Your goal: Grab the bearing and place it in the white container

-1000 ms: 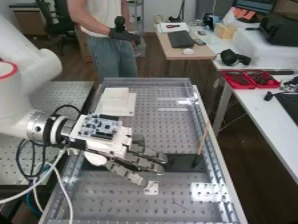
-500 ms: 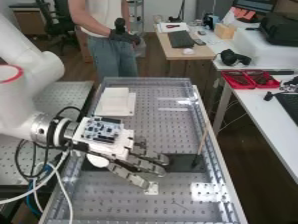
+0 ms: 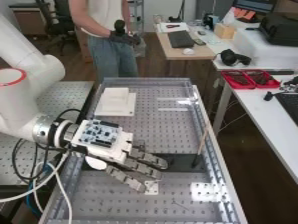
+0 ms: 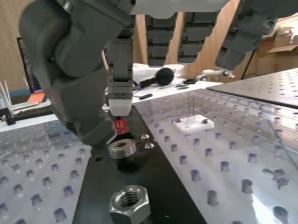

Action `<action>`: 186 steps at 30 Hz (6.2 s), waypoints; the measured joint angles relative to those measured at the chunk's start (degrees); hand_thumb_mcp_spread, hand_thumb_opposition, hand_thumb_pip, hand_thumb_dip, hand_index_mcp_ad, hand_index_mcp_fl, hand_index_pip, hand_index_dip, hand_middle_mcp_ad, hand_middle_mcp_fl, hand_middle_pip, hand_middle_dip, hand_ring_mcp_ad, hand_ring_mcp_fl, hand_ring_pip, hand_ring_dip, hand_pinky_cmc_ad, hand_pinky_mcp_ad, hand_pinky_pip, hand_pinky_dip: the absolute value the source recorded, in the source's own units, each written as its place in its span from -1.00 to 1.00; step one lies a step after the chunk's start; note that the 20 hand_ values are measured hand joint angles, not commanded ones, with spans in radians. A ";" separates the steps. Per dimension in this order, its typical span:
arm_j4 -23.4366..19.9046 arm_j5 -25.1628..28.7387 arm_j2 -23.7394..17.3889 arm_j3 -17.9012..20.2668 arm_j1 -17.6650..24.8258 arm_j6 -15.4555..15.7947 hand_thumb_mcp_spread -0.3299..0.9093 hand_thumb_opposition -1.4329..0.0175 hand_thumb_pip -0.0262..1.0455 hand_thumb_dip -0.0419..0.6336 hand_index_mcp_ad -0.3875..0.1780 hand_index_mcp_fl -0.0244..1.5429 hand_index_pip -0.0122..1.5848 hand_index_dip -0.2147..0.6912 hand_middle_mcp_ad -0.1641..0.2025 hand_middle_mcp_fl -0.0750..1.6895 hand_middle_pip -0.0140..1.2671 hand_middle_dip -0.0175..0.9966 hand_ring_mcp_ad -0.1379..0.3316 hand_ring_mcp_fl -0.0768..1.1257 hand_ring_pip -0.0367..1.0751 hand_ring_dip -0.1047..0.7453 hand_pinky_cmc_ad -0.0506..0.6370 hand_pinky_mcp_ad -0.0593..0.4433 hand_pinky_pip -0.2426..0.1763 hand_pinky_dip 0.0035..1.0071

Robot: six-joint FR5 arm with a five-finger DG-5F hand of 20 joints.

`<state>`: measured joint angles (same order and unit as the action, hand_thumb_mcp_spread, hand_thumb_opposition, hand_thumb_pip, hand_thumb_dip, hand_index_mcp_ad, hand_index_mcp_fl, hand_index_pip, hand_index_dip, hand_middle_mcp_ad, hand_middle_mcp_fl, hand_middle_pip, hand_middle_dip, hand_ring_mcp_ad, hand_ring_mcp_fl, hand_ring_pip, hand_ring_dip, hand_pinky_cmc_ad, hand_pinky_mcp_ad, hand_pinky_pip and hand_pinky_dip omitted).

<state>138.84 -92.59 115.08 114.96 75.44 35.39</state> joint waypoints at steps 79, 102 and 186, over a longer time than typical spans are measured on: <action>-3.33 2.59 3.36 -0.08 0.27 -0.19 0.19 -0.08 0.09 -0.27 -0.11 -0.87 0.96 -0.05 0.01 -0.91 -0.78 -0.62 -0.09 -0.85 -0.76 -0.55 0.12 0.15 -0.13 -0.66; -3.10 2.19 3.65 -0.25 0.38 -0.12 0.23 -0.08 0.10 -0.27 0.05 -0.80 0.92 -0.12 -0.01 -0.91 -0.79 -0.62 -0.11 -0.85 -0.77 -0.55 0.12 0.15 -0.04 -0.65; -2.78 0.79 2.79 0.35 0.20 0.74 0.22 -0.13 0.32 -0.06 0.06 -0.89 0.89 -0.15 -0.01 -0.91 -0.78 -0.59 -0.11 -0.85 -0.77 -0.55 0.12 0.17 -0.04 -0.65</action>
<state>136.06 -91.80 117.86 115.31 75.64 36.13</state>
